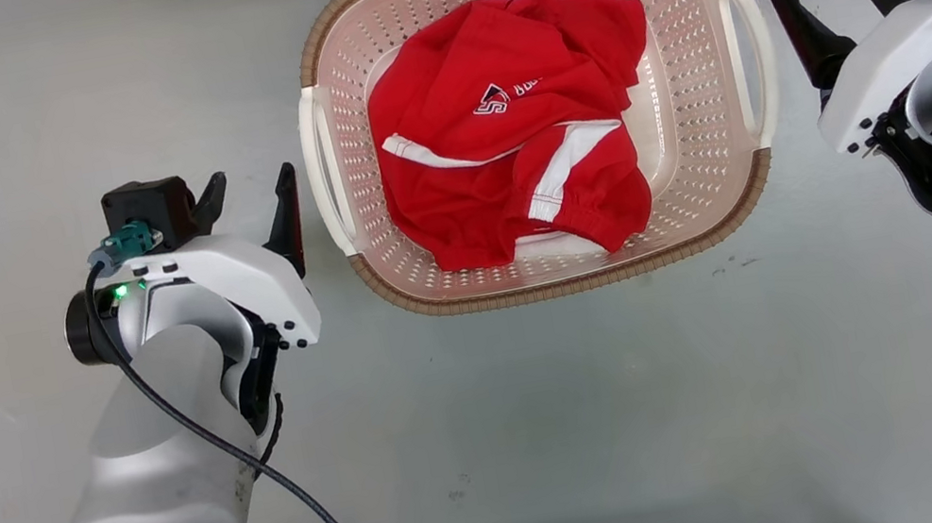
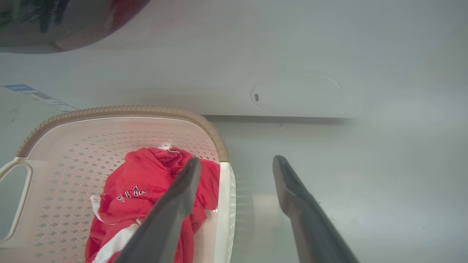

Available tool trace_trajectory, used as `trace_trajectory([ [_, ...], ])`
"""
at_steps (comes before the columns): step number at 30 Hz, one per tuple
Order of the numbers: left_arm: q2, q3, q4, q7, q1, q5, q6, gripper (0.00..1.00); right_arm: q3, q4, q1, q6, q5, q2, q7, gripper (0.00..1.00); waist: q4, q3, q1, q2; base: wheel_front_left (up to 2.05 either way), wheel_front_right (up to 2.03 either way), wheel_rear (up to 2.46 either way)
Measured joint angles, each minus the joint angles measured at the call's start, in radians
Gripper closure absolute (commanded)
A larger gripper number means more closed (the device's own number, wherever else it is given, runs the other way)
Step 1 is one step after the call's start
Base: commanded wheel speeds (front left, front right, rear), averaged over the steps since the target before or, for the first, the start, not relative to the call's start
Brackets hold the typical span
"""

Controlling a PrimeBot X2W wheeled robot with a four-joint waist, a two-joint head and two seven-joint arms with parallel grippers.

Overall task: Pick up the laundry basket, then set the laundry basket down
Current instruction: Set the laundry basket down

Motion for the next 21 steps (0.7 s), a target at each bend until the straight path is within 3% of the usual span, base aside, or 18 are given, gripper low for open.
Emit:
trace_trajectory([
  [10,0.01,0.059,-0.018,0.0,0.072,0.017,0.001,0.0,-0.097,-0.091,0.062,0.0,-0.082,-0.012,0.0,0.0,-0.001,-0.097,0.0,0.0,0.0,0.0,0.0],
  [21,0.032,0.169,-0.148,0.0,0.243,0.101,0.028,0.0,-0.208,-0.226,0.224,0.0,-0.213,-0.027,0.0,0.0,0.002,-0.268,-0.0001,0.0,0.0,0.0,0.0],
])
